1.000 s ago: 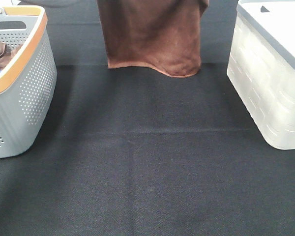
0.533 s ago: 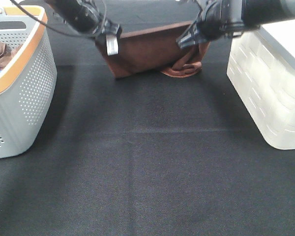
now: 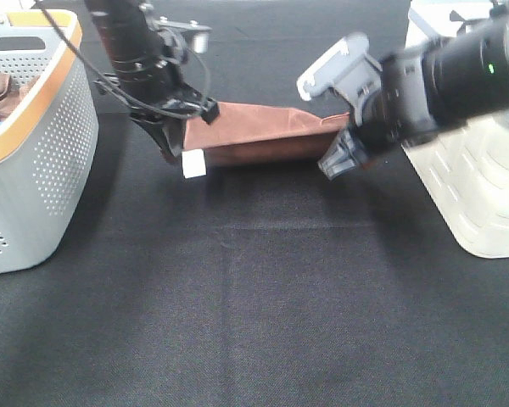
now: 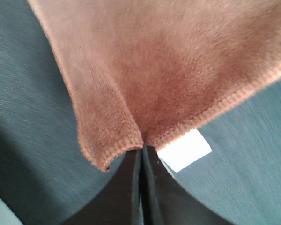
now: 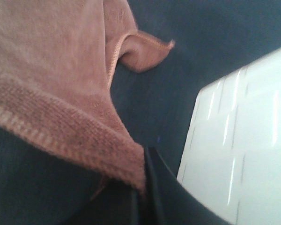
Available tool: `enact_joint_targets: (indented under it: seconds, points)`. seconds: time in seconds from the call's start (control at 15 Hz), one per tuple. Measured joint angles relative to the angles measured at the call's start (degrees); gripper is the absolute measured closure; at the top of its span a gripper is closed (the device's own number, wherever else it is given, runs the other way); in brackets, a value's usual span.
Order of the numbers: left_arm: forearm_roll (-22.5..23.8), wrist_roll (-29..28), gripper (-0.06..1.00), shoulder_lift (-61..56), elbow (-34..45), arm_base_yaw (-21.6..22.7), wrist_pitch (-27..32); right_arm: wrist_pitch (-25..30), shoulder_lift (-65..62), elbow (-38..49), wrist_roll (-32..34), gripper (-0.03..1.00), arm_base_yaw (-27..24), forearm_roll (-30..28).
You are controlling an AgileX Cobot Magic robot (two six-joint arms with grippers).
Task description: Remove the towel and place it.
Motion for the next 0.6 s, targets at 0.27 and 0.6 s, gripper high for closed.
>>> enact_joint_targets:
  seconds: [0.27,0.6]
  points:
    - [2.29,-6.25,0.94,-3.32,6.59,-3.38,0.06,-1.83,-2.06,7.91,4.07,0.97,1.38,0.06]
    - [-0.06,-8.59,0.94,-3.67,16.04,-4.58,-0.63,1.20,-2.12,12.43,5.56,0.92,1.55,-0.17]
